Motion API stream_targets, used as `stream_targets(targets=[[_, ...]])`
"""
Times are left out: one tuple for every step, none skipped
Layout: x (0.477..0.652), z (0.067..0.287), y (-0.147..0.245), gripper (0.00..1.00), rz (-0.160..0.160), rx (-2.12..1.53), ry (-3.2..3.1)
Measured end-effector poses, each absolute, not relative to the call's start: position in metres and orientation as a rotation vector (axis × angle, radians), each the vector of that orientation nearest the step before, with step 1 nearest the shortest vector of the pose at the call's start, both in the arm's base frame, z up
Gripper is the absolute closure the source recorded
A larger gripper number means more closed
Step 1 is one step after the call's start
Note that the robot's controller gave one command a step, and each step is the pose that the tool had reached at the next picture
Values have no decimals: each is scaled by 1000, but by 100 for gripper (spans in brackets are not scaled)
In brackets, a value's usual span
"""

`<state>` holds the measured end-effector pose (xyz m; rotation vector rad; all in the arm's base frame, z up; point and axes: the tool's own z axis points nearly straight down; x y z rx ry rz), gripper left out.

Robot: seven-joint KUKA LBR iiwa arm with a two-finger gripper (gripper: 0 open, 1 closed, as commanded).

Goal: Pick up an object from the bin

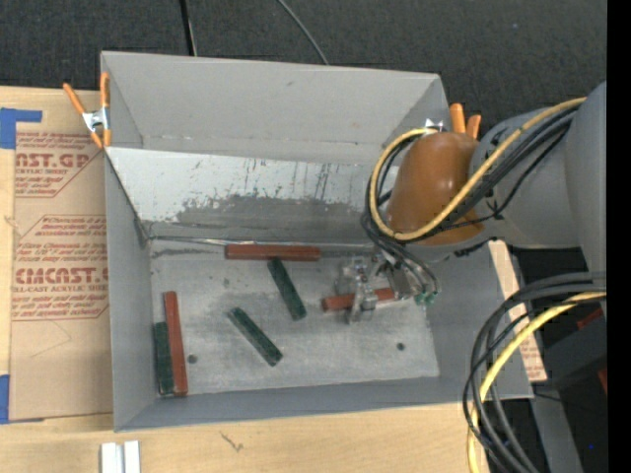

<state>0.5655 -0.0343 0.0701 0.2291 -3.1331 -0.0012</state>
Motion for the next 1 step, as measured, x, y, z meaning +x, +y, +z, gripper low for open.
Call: stream_targets(targets=[[556,267,-22,100,2,235,-3144]])
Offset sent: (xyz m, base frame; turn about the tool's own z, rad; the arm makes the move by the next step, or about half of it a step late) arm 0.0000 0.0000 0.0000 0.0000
